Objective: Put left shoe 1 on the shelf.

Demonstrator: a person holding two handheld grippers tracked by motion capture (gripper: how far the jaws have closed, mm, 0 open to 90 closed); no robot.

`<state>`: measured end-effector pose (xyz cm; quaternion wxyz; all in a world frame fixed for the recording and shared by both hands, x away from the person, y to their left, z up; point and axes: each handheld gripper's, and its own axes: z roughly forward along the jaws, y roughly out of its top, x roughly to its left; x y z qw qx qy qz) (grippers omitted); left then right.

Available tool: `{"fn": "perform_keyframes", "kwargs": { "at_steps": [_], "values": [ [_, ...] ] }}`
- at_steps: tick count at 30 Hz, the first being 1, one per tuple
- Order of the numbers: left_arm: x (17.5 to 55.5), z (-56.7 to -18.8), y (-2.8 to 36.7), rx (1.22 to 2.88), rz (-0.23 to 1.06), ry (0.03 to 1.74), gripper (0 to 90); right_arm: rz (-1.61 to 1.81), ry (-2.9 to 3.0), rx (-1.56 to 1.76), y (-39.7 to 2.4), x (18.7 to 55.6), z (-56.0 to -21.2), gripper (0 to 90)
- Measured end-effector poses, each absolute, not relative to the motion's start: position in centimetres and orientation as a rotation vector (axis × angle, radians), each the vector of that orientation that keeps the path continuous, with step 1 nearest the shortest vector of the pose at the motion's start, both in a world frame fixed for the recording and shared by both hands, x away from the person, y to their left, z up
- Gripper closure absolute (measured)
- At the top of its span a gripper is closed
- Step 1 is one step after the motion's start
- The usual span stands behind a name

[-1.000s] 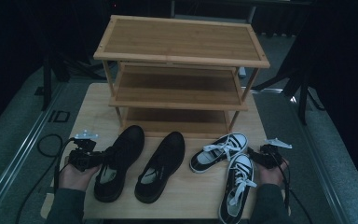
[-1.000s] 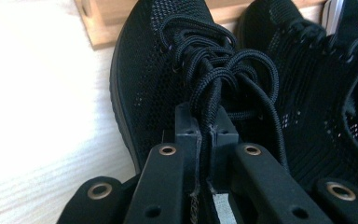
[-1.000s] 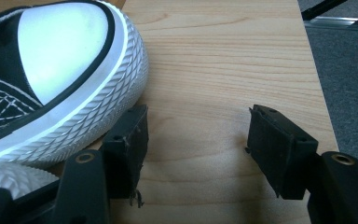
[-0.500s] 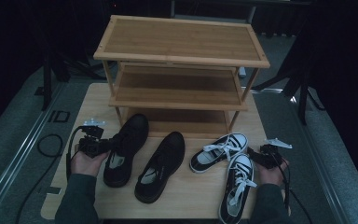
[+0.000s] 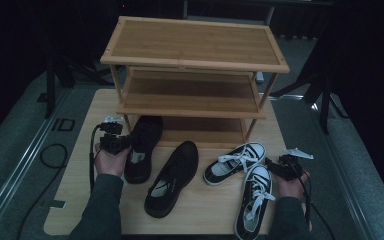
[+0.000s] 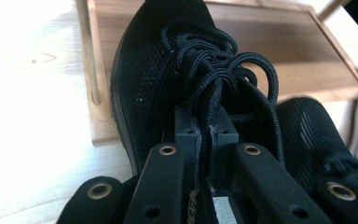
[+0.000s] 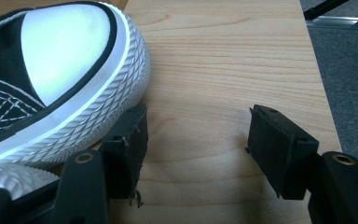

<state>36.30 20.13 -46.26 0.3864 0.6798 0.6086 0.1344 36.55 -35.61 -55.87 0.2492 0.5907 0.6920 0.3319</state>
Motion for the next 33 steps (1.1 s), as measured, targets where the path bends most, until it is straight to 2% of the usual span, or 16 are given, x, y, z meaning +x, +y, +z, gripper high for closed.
{"fn": "perform_keyframes", "kwargs": {
  "at_steps": [6, 17, 23, 33],
  "values": [
    [37.3, -47.2, 19.6, 1.681, 0.362, 1.597, 85.5, 0.905, 1.885, 1.609, -35.6, 36.6, -55.9, 37.6],
    [38.2, -48.4, 19.1, 1.694, 0.385, 1.57, 84.6, 0.908, 1.888, 1.609, -35.6, 36.6, -55.9, 37.5],
    [38.1, -48.7, 19.5, 1.689, 0.369, 1.557, 70.0, 0.908, 1.888, 1.609, -35.6, 36.6, -55.9, 37.5],
    [37.0, -47.9, 19.6, 1.677, 0.348, 1.511, 66.7, 0.908, 1.888, 1.608, -35.6, 36.6, -55.9, 37.5]
  ]
}}
